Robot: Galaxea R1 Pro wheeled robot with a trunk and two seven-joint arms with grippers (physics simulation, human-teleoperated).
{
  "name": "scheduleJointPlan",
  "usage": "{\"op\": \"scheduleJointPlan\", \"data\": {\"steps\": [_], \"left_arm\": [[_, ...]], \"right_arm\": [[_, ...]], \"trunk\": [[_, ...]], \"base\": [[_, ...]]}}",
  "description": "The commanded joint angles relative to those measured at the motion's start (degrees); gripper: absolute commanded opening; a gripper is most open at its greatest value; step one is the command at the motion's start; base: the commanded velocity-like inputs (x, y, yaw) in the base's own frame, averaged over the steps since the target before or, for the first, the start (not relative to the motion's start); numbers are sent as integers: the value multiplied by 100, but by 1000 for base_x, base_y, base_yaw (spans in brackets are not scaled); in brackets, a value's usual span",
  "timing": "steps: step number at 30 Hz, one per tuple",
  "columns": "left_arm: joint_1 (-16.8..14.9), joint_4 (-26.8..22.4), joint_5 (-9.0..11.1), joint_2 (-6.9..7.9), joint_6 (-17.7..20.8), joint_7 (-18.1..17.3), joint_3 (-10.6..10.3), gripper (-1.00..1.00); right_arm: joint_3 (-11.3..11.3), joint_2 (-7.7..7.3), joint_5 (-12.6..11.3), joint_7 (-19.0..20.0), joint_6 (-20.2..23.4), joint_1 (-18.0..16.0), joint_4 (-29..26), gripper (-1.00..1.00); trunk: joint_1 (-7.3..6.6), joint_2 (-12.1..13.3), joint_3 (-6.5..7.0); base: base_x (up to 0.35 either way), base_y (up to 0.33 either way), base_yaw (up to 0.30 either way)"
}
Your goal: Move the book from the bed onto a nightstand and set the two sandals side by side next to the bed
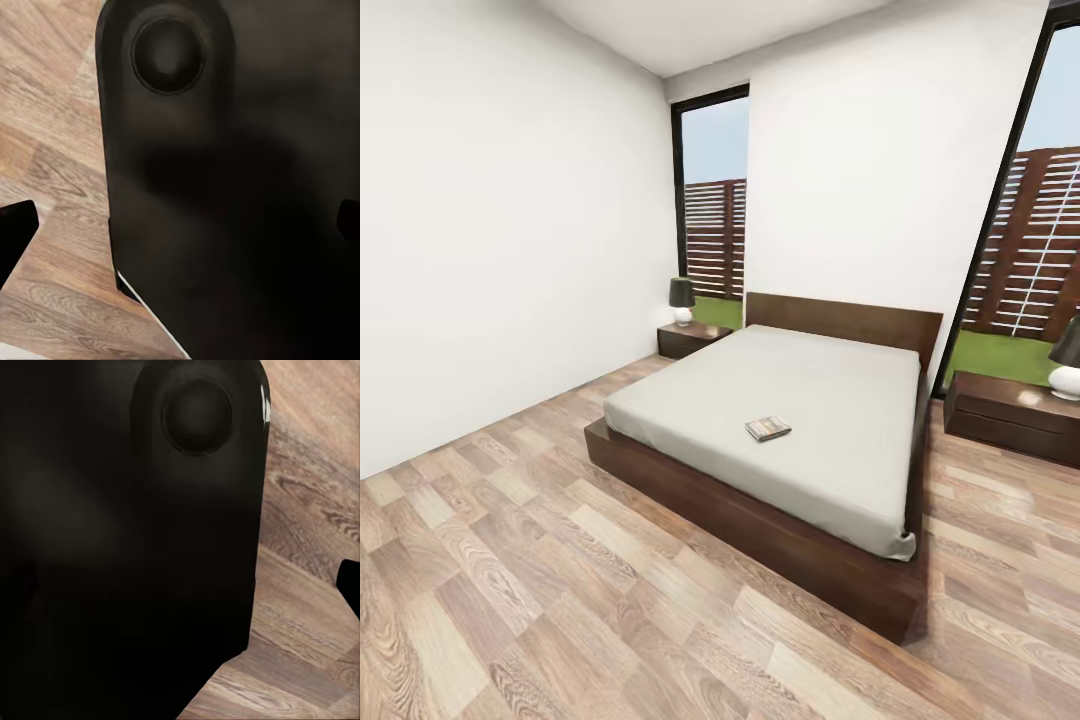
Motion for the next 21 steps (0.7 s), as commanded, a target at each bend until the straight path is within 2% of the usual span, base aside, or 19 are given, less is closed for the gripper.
{"op": "scheduleJointPlan", "data": {"steps": [1,21], "left_arm": [[-1,-33,2,-21,33,0,20,100],[-1,-535,2,0,62,0,27,100]], "right_arm": [[-9,-7,-13,-33,17,-9,9,100],[-22,-18,-7,-35,-64,-9,-45,100]], "trunk": [[0,-2,-3],[0,-2,-3]], "base": [[0,0,0],[0,0,0]]}}
